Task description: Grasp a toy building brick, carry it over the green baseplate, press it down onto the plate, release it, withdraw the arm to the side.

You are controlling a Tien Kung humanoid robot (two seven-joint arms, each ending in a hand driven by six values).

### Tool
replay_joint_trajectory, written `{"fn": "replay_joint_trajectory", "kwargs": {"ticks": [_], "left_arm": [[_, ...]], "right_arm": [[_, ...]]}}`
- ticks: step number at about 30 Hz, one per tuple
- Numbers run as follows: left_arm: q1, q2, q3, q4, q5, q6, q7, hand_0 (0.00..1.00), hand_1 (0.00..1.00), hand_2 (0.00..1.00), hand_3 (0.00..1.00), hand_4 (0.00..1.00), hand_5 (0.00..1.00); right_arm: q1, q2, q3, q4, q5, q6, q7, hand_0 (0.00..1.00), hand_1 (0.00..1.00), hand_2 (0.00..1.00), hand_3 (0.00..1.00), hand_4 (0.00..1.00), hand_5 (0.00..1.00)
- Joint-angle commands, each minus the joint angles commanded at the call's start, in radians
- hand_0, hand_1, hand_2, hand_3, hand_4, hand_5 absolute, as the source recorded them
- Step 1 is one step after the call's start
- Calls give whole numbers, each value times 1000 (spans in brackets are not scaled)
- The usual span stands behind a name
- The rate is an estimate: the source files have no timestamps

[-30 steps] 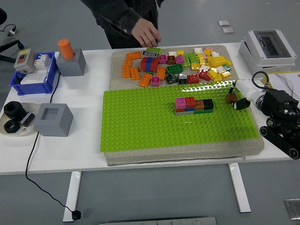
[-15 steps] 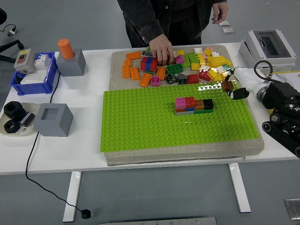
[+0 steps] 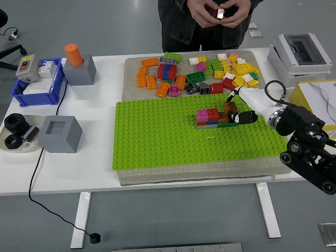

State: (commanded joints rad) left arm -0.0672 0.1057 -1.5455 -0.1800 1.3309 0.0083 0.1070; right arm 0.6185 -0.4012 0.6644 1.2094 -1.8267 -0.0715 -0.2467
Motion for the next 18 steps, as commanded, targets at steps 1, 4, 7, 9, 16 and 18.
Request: {"fn": "replay_joint_trajectory", "kwargs": {"ticks": [1,4,7,9,16,18], "left_arm": [[0,0,0,0,0,0,0,634,623,592,590,634,173],[1,0,1,0,0,0,0,634,623,592,590,634,173],[1,1,2,0,-1,0,0,633,623,592,590,635,172],[1,1,2,0,0,0,0,633,623,592,590,635,172],[-1,2,4,0,0,0,1,633,623,592,590,635,173],[-2,2,4,0,1,0,0,634,623,592,590,635,173]], "right_arm": [[-1,1,-1,-2,1,0,1,831,857,883,574,591,178],[-1,5,-3,-8,3,-1,3,831,857,883,574,591,178],[-1,10,-3,-13,6,-2,4,831,858,882,573,591,179],[0,14,-3,-16,7,-3,5,831,858,882,573,591,179],[5,28,-6,-27,9,-3,6,831,858,881,574,590,180],[7,31,-7,-29,6,-3,6,831,858,881,576,590,178]]}}
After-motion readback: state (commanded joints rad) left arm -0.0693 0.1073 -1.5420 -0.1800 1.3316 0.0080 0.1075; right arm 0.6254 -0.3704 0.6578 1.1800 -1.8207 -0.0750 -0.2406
